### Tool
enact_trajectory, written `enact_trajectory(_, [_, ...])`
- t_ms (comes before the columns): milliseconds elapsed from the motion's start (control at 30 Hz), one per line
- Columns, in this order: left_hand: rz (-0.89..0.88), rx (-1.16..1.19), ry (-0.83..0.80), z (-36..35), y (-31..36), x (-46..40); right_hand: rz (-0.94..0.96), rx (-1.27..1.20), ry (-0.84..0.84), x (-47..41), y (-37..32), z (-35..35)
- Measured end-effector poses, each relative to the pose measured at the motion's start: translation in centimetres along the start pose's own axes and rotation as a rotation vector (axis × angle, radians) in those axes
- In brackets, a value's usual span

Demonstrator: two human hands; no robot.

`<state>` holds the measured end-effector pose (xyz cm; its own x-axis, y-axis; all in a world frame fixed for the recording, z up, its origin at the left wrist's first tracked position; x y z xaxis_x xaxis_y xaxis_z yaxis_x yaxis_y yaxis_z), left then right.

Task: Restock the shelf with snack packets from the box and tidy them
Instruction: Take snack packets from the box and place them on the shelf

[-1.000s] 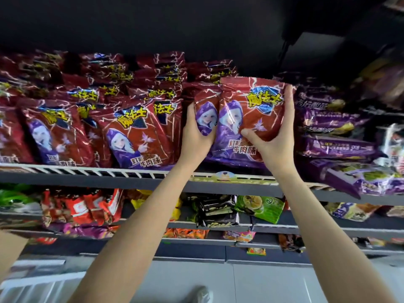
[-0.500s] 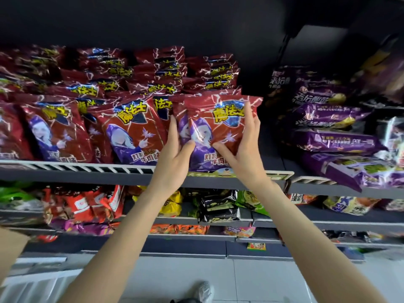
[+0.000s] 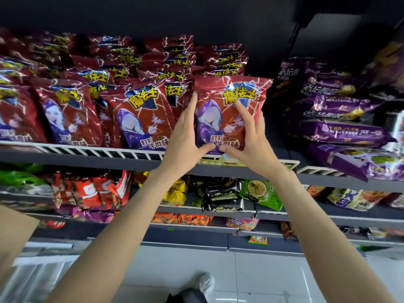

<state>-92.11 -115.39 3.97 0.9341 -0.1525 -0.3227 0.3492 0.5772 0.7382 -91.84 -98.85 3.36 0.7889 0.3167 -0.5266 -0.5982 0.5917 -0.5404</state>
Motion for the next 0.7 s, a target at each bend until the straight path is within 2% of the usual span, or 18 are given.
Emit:
enact_trajectory(233, [0.061, 0.034, 0.007, 0.2, -1.0, 2.5, 0.056, 0.363, -0.176, 2.8, 0.5, 0.4])
enact_trajectory(333, [0.071, 0.029, 0.021, 0.2, -0.9, 2.8, 0.005, 0.404, -0.208, 3.5, 0.6, 0.7])
enact_trajectory(433, [0.067, 0.003, 0.055, 0.4, -0.5, 2.9, -0.007, 0.344, -0.205, 3.6, -0.2, 1.2])
enact_trajectory(500, [0.078, 0.001, 0.088, 0.6, -0.3, 3.1, -0.038, 0.25, -0.152, 3.9, -0.8, 2.0])
enact_trajectory(567, [0.091, -0.009, 0.125, 0.9, -0.1, 3.6, -0.067, 0.189, -0.03, 4.5, -1.5, 3.1])
enact_trajectory(700, [0.089, -0.008, 0.218, 1.9, 0.8, 4.8, -0.003, 0.325, 0.305, 5.4, -4.2, 4.9])
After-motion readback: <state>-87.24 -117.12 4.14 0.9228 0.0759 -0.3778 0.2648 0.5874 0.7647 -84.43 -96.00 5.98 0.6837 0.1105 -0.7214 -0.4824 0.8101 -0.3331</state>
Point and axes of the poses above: each hand's wrist, its own x-axis away from the middle knuckle, its own z-axis out of the back of the hand, y = z × x, the point moved 5 cm from there along -x, towards the middle knuckle, and after that the axes turned 7 degrees about z, right-handed, at the moved point
